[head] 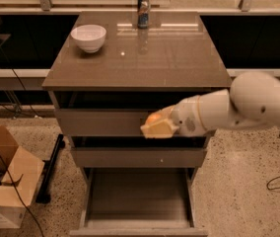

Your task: Place orange into bottom drawer

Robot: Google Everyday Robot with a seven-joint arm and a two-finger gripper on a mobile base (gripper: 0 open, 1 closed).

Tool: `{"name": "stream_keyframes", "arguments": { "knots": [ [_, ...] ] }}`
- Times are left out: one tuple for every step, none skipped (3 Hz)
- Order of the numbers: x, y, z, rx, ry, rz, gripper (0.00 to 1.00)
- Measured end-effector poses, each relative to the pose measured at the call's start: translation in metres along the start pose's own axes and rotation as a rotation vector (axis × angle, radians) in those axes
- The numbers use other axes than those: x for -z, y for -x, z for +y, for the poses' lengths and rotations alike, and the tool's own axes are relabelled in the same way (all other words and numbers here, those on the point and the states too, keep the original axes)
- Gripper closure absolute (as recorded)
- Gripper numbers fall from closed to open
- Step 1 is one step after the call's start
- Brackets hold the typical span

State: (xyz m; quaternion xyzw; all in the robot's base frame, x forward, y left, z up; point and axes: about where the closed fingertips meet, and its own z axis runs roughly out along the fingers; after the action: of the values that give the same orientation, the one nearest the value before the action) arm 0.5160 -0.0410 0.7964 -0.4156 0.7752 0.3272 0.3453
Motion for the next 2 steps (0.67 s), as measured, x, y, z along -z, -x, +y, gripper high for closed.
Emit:
{"name": "stream_keyframes", "arguments": {
  "knots": [
    [-0.028, -0.071, -0.005, -0.13, 0.007, -0.067, 1.0],
    [-0.051, -0.146, -0.019, -0.294, 0.007, -0.126, 1.0]
  ]
}}
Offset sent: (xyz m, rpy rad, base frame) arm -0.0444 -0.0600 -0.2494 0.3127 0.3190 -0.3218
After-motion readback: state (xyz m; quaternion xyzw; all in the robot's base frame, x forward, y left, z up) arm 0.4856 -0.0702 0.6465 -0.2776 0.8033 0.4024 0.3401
